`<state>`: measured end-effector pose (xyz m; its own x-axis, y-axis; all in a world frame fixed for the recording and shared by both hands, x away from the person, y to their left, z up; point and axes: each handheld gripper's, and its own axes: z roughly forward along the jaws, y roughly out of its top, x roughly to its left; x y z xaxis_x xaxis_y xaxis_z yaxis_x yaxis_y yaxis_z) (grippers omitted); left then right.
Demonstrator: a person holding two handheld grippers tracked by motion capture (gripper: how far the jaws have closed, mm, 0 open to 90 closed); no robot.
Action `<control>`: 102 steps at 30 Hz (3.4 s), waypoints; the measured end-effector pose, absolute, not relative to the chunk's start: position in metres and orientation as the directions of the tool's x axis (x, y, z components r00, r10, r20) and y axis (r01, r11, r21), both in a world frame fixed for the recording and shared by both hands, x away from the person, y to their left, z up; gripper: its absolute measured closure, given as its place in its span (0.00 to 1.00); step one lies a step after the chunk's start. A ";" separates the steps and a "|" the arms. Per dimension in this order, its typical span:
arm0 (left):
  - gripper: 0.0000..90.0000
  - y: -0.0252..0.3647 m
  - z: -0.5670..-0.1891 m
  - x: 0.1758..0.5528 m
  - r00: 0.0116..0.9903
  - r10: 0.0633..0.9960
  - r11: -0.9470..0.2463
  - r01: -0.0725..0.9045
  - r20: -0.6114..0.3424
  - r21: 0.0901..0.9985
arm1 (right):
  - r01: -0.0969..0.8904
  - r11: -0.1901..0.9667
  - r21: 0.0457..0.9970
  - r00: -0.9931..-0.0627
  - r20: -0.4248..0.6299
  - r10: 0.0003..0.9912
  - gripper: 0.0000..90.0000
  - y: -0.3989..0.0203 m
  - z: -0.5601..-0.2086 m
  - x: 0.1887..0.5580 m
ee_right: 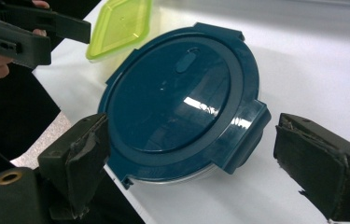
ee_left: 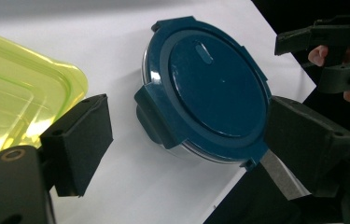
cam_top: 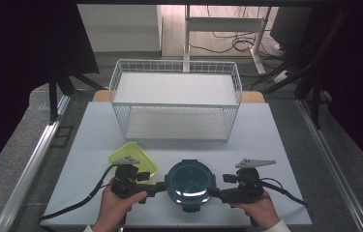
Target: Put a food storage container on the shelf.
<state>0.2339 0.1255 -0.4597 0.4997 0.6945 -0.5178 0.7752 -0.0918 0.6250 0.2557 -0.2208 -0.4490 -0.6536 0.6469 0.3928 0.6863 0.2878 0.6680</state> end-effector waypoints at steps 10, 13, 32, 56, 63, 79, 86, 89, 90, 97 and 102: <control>0.16 0.112 -0.478 0.247 0.463 0.676 -0.088 0.823 -0.573 0.561 | 0.725 0.273 0.632 -0.614 0.414 0.673 0.09 -0.219 -0.461 0.266; 0.16 0.110 -0.481 0.250 0.452 0.674 -0.082 0.831 -0.584 0.549 | 0.732 0.269 0.626 -0.607 0.420 0.674 0.09 -0.218 -0.463 0.268; 0.18 0.102 -0.496 0.256 0.440 0.653 -0.096 0.856 -0.617 0.508 | 0.777 0.241 0.581 -0.564 0.474 0.676 0.09 -0.218 -0.479 0.277; 0.21 0.097 -0.509 0.260 0.416 0.610 -0.101 0.885 -0.674 0.454 | 0.828 0.213 0.519 -0.516 0.555 0.652 0.13 -0.208 -0.499 0.283; 0.24 0.095 -0.513 0.261 0.399 0.599 -0.100 0.898 -0.695 0.429 | 0.837 0.204 0.507 -0.508 0.584 0.633 0.20 -0.208 -0.501 0.283; 0.37 0.097 -0.507 0.252 0.345 0.590 -0.040 0.916 -0.730 0.400 | 0.889 0.059 0.455 -0.390 0.680 0.621 0.41 -0.218 -0.496 0.276; 0.41 0.098 -0.502 0.248 0.349 0.591 -0.026 0.909 -0.727 0.415 | 0.889 0.030 0.457 -0.375 0.689 0.620 0.44 -0.220 -0.492 0.268; 0.42 0.098 -0.500 0.247 0.351 0.594 -0.027 0.908 -0.724 0.418 | 0.884 0.029 0.466 -0.380 0.680 0.627 0.45 -0.220 -0.489 0.265; 0.42 0.098 -0.499 0.247 0.353 0.595 -0.029 0.907 -0.722 0.420 | 0.881 0.032 0.472 -0.384 0.676 0.629 0.45 -0.219 -0.488 0.264; 0.42 0.099 -0.494 0.247 0.378 0.601 -0.040 0.894 -0.704 0.446 | 0.869 0.042 0.494 -0.405 0.660 0.633 0.44 -0.217 -0.483 0.264; 0.42 0.097 -0.482 0.246 0.414 0.609 -0.054 0.873 -0.677 0.485 | 0.855 0.042 0.518 -0.427 0.654 0.624 0.44 -0.217 -0.475 0.264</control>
